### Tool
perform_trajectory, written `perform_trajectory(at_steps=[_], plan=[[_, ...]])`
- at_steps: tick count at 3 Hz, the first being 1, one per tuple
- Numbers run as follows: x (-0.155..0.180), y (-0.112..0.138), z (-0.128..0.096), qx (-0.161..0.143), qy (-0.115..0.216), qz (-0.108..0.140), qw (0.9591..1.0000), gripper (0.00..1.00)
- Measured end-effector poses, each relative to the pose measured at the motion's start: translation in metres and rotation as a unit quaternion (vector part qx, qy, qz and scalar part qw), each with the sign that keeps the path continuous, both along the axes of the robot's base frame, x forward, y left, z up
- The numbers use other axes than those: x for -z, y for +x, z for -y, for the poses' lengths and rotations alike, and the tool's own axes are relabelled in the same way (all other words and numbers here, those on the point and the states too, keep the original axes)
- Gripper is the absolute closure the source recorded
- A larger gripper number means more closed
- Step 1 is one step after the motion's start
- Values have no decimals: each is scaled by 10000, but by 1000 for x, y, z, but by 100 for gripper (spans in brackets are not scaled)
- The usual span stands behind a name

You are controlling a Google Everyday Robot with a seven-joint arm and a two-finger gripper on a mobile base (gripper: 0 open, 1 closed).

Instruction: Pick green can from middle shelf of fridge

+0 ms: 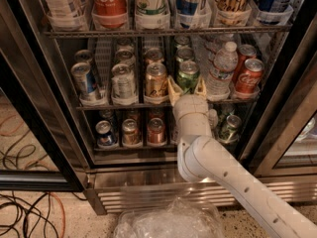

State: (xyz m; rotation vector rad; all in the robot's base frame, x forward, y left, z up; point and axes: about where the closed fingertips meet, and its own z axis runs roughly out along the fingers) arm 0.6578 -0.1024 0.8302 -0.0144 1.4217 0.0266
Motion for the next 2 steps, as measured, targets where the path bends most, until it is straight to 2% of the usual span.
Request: perform_trajectory(at_steps=[1, 2], plan=[[0, 5, 0, 51, 18, -2, 10000, 54], [0, 5, 0, 51, 18, -2, 10000, 76]])
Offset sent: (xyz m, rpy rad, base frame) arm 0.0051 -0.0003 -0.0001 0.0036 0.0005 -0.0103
